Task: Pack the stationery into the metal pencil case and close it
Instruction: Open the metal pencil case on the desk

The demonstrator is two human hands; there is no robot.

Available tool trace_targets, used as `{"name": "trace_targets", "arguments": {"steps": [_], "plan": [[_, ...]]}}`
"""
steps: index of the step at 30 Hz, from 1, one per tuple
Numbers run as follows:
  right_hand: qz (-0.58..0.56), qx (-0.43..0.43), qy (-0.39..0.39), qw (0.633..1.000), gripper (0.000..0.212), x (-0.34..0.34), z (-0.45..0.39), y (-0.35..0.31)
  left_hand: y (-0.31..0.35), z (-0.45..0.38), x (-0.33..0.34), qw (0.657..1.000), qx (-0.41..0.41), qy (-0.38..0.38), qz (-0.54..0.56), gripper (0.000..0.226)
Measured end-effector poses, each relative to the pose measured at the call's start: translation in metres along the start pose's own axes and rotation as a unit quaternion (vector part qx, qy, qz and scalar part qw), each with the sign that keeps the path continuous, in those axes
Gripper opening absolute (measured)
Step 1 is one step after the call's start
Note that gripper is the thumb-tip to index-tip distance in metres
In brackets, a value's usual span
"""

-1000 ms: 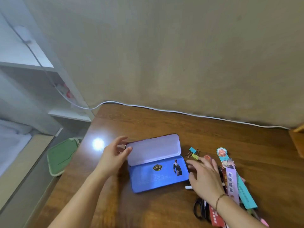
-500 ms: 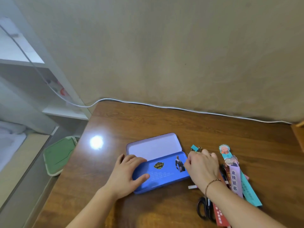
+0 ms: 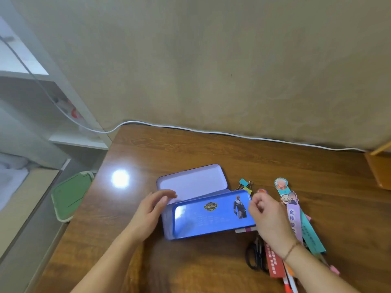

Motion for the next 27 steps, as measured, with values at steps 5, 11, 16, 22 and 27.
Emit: {"name": "trace_targets", "arguments": {"steps": [5,11,16,22,27], "plan": [[-0.008,0.026,-0.065,0.998,0.023,0.031,0.054,0.014,0.02,0.016,-0.007,0.998,0.052,0.046,-0.007,0.049],[0.02,0.025,-0.11,0.993,0.022,0.073,0.066,0.016,0.03,0.03,0.001,0.988,0.08,0.128,0.021,0.031],[0.125,-0.047,-0.123,0.983,0.021,0.072,0.064,0.005,0.042,0.031,0.014,0.978,0.096,0.186,-0.022,0.031],[0.192,-0.039,0.042,0.98,0.018,-0.018,0.083,0.039,0.093,0.026,0.114,0.961,0.096,0.137,-0.22,0.024],[0.179,-0.131,0.224,0.949,0.021,-0.073,0.101,0.085,0.109,0.02,0.221,0.897,0.008,0.038,-0.44,0.054]]}}
Point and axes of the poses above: each hand's wrist, its own z-axis away from the middle knuckle, its own x-axis out of the palm, y = z × x, the point moved 10 cm from there along -z, towards the middle knuckle, and after that the axes turned 6 degrees about -y, right-handed, at the moved point
